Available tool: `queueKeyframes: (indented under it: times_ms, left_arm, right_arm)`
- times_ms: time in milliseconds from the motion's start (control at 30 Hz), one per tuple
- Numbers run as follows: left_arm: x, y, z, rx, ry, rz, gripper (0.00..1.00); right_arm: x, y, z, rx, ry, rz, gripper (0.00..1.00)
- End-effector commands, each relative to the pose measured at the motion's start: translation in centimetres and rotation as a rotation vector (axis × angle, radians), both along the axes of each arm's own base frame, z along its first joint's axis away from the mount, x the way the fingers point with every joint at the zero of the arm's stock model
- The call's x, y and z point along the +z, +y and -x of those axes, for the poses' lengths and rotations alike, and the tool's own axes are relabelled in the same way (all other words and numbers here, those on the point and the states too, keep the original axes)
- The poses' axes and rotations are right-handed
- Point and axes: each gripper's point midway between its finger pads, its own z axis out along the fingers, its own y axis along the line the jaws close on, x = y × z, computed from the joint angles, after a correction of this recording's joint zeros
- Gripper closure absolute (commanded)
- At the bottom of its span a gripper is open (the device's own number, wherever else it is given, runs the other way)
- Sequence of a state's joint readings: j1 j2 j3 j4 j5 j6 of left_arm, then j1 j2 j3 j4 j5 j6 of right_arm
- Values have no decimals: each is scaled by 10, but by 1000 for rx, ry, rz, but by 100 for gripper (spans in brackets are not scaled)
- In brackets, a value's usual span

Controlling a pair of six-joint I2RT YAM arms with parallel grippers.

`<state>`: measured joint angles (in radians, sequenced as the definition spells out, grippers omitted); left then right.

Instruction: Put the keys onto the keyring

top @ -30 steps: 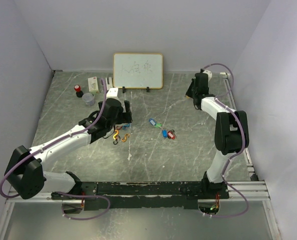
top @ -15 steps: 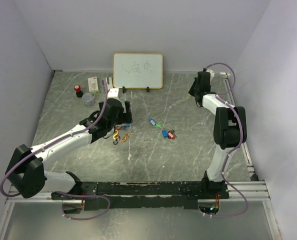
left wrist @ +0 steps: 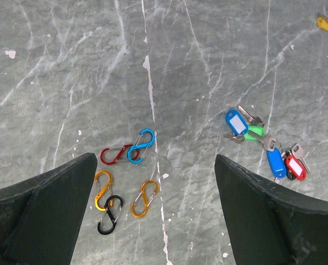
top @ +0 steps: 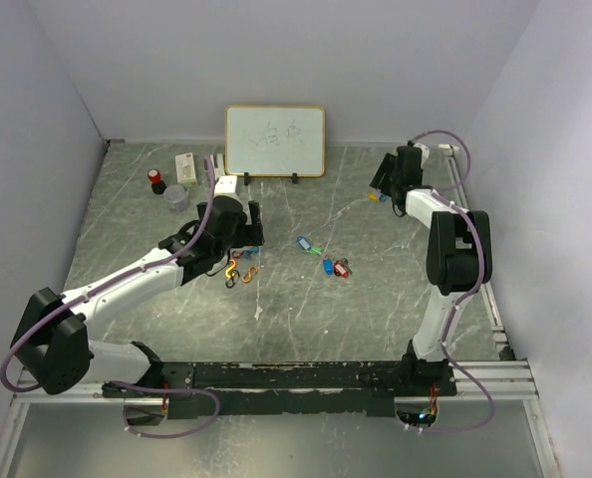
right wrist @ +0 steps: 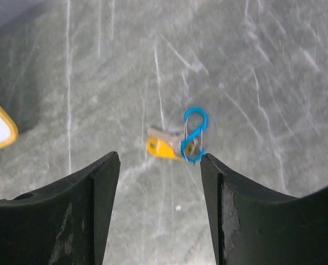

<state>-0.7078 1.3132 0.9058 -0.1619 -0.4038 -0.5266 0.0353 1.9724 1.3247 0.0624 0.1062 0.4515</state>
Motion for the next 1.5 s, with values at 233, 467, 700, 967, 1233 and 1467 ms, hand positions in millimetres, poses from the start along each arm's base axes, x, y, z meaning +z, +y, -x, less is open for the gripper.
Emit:
queueKeyframes:
  times_ms: [233, 467, 700, 967, 1233, 1467]
  left_arm:
    - [-1, -10, -6, -21, -4, 4, 0]
    - [-6, -9, -5, -28, 11, -11, 0]
    - [-12, -13, -5, -38, 31, -14, 0]
    - [-14, -12, -6, -32, 34, -24, 0]
    - [-16, -12, -7, -31, 37, -29, 0]
    - [-16, -11, -6, -29, 34, -30, 0]
  right_arm:
    - [25, 109, 85, 242, 22, 83, 38]
    - [26, 171, 135, 403, 21, 59, 38]
    - [-7, 173, 166, 436, 120, 65, 45]
    - [-33, 186, 179, 470, 166, 44, 60]
    - [-50, 186, 182, 467, 206, 49, 62]
    - [-60, 186, 183, 466, 229, 53, 65]
